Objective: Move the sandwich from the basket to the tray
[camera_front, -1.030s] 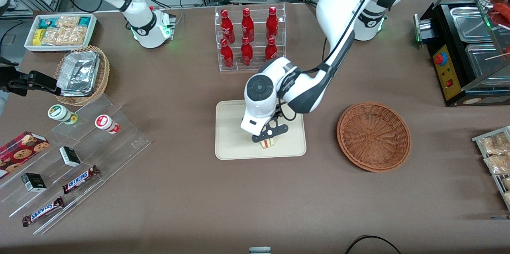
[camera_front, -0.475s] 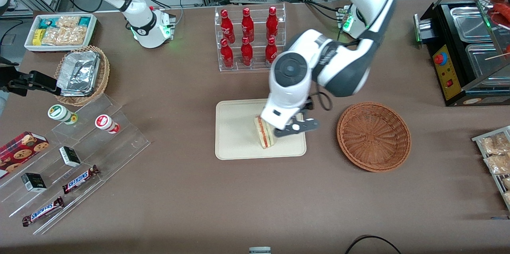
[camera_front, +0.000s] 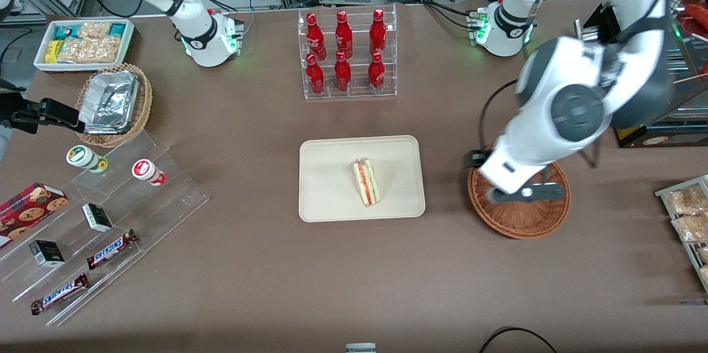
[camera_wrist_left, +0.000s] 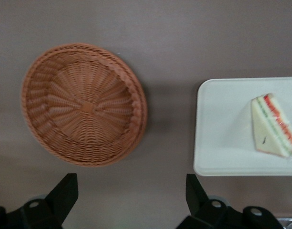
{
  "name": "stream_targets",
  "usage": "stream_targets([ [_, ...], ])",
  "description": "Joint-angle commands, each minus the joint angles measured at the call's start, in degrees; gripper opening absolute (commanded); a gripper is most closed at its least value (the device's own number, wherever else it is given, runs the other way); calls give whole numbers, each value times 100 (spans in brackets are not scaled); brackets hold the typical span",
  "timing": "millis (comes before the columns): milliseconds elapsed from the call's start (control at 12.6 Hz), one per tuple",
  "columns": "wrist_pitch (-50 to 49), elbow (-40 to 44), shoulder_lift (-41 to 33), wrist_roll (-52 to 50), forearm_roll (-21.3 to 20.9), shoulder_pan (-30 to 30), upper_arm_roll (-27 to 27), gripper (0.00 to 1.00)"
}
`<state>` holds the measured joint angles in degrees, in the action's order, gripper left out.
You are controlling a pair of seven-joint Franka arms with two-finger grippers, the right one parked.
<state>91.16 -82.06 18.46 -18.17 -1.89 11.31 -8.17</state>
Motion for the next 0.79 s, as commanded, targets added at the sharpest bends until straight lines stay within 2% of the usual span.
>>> stream_targets([
  [0, -71, -740, -790, 927, 74, -426, -44, 100],
  [238, -308, -794, -1124, 1744, 74, -814, -44, 100],
  [713, -713, -662, -1512, 2511, 92, -1509, -62, 100],
])
